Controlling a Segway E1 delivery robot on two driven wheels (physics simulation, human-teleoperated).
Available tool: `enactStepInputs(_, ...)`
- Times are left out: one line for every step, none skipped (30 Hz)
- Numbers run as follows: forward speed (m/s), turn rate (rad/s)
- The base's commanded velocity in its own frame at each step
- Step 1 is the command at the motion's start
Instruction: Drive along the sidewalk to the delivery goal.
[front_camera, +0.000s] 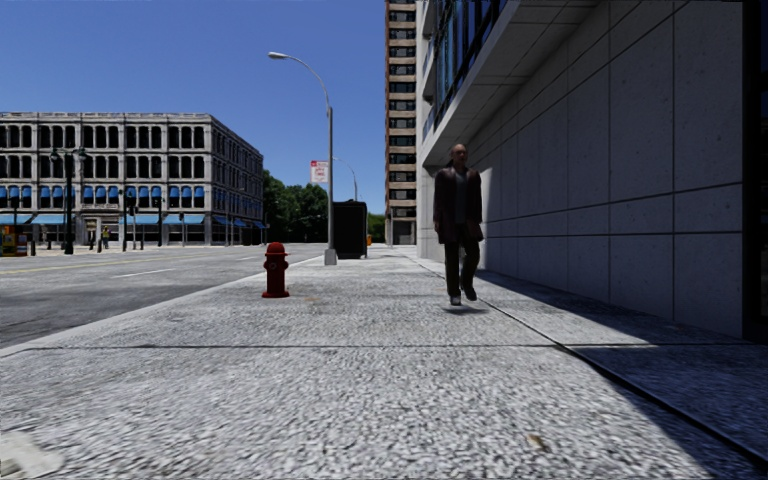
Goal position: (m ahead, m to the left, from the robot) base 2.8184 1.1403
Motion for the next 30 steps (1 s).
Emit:
enactStepInputs(1.57, 0.09)
enactStepInputs(1.57, 0.33)
enactStepInputs(1.57, 0.59)
enactStepInputs(1.57, 0.92)
enactStepInputs(1.57, 1.11)
enactStepInputs(1.57, 1.11)
enactStepInputs(1.57, 1.16)
enactStepInputs(1.56, 1.18)
enactStepInputs(1.56, 1.18)
enactStepInputs(1.56, 0.84)
enactStepInputs(1.56, 0.68)
enactStepInputs(1.56, 0.68)
enactStepInputs(1.56, 0.55)
enactStepInputs(1.56, 0.38)
enactStepInputs(1.56, 0.18)
enactStepInputs(1.56, 0.09)
enactStepInputs(1.56, 0.07)
enactStepInputs(1.56, 0.06)
enactStepInputs(1.56, 0.01)
enactStepInputs(1.56, 0.00)
enactStepInputs(1.56, 0.00)
enactStepInputs(1.56, 0.00)
enactStepInputs(1.56, 0.00)
enactStepInputs(1.56, 0.00)
enactStepInputs(1.56, 0.00)
enactStepInputs(1.56, 0.00)
enactStepInputs(1.56, 0.00)
enactStepInputs(1.56, 0.00)
enactStepInputs(1.56, 0.00)
enactStepInputs(1.56, 0.00)
